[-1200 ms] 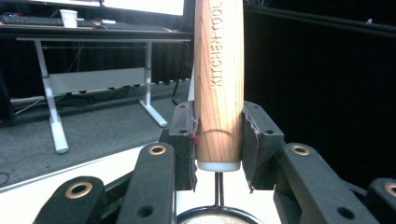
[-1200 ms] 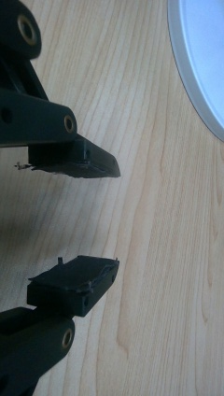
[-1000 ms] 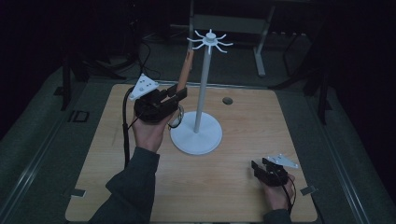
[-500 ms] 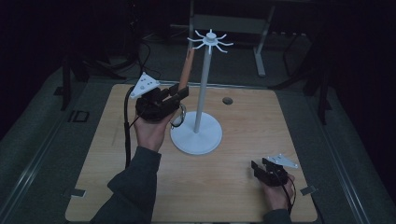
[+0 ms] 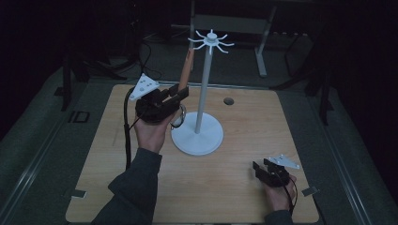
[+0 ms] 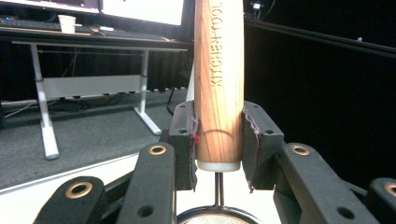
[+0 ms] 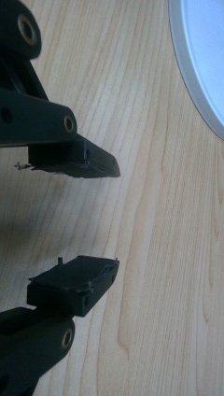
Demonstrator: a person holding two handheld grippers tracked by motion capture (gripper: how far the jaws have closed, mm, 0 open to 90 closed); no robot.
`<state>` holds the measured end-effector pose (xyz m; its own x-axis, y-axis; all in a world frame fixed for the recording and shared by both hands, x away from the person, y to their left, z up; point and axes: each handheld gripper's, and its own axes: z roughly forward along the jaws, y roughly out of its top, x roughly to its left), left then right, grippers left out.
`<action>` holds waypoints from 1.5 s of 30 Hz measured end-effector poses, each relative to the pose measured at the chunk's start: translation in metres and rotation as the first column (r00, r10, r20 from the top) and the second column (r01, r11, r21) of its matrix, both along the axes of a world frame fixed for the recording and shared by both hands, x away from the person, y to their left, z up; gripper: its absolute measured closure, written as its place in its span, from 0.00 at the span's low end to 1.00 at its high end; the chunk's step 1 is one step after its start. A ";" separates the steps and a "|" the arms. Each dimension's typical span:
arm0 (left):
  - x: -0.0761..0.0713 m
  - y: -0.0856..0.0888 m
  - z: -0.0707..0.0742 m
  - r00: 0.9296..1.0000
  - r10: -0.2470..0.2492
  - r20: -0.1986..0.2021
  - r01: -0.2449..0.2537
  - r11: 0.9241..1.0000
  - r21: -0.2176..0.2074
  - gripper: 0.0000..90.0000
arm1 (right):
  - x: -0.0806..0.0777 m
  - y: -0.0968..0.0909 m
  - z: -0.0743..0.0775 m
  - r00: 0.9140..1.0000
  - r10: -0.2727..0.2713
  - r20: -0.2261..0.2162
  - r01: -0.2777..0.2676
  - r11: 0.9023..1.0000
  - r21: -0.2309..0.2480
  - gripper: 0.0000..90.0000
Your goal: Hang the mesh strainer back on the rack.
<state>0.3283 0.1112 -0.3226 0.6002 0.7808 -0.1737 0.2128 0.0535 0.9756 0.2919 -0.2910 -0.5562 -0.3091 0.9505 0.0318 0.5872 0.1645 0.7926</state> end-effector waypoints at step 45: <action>0.018 -0.019 0.007 0.999 0.000 -0.032 0.000 1.000 -0.003 0.77 | 0.000 0.001 0.000 1.000 0.003 0.000 -0.003 1.000 -0.003 0.53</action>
<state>0.3466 0.0921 -0.3157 0.5941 0.7804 -0.1951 0.2436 0.0566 0.9682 0.2916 -0.2903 -0.5564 -0.3122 0.9496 0.0294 0.5869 0.1685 0.7919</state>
